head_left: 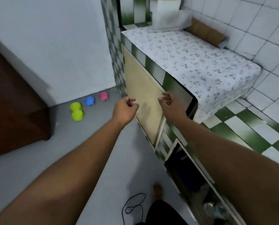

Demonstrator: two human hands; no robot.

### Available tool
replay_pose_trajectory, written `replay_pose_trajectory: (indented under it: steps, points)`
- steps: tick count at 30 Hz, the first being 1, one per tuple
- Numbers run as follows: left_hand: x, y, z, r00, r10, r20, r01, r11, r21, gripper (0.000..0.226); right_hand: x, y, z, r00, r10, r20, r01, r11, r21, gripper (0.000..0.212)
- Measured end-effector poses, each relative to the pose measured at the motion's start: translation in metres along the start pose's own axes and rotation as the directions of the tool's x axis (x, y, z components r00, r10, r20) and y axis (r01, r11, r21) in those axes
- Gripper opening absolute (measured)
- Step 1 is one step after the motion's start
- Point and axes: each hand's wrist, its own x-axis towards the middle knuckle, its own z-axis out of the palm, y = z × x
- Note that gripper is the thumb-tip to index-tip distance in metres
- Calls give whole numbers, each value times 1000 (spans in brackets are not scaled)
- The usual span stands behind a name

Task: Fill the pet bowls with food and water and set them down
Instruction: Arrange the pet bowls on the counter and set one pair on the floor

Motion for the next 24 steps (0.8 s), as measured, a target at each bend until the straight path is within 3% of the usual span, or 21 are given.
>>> replay_pose_trajectory:
  steps: [5, 13, 24]
  points:
    - [53, -36, -35, 987, -93, -133, 96, 995, 18, 18, 61, -15, 64, 992, -56, 114, 56, 998, 4, 31]
    - [154, -71, -61, 906, -261, -332, 257, 965, -59, 15, 189, -26, 149, 935, -88, 342, 61, 994, 87, 29]
    - [261, -110, -106, 842, -345, -415, 345, 935, -77, 26, 297, -46, 250, 882, -74, 466, 43, 996, 77, 28]
